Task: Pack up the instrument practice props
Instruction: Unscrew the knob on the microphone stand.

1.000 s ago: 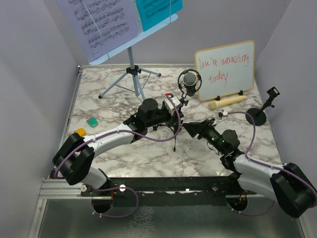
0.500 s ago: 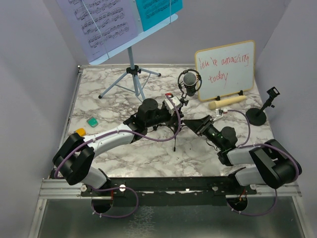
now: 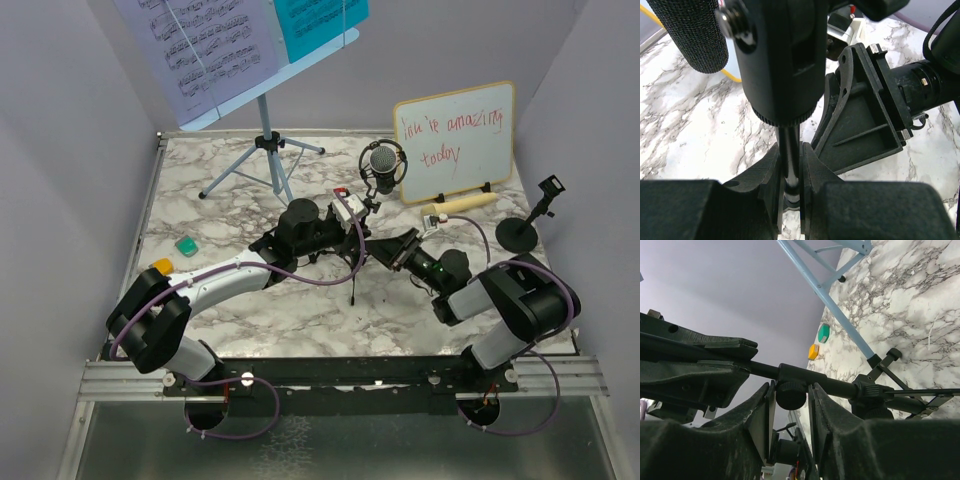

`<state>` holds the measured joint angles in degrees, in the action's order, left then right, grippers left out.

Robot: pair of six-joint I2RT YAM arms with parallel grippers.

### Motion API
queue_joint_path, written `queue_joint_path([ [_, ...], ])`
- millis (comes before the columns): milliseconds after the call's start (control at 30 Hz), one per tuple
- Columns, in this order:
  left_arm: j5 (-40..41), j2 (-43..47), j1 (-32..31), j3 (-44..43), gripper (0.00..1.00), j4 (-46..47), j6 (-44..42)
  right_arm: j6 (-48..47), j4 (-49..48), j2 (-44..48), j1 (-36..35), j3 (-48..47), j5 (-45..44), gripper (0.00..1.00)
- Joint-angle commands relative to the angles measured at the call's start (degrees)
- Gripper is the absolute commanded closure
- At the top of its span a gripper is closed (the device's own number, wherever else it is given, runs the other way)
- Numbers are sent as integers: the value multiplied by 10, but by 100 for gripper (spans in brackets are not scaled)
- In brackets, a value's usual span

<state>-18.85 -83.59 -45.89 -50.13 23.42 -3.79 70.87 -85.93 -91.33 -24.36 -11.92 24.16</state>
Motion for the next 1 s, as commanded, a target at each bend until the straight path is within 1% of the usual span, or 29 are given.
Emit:
queue_joint_path([
  [0,-20,8,-4,-10,100,-19,-2,13,-72,-24,4,-4,23,66],
  [67,-20,9,-4,-10,100,-19,-2,15,-78,-29,5,-2,26,70],
  [233,-18,10,-4,-10,100,-19,-2,-8,-80,-30,13,-1,43,88],
  [333,-17,10,-4,-11,100,-20,-2,-59,-47,-19,14,-14,73,98],
  [400,-16,11,-4,-11,100,-20,-2,-105,-4,-3,13,-25,93,99],
  [567,-21,11,-4,-13,100,-22,1,-254,134,60,13,-49,122,100],
  [767,-24,9,-4,-16,100,-23,5,-505,360,161,12,-86,126,100],
  [800,-25,7,-4,-17,100,-23,7,-562,384,175,11,-89,125,100],
  [967,-31,0,-4,-20,100,-24,14,-770,467,234,-2,-97,128,99],
])
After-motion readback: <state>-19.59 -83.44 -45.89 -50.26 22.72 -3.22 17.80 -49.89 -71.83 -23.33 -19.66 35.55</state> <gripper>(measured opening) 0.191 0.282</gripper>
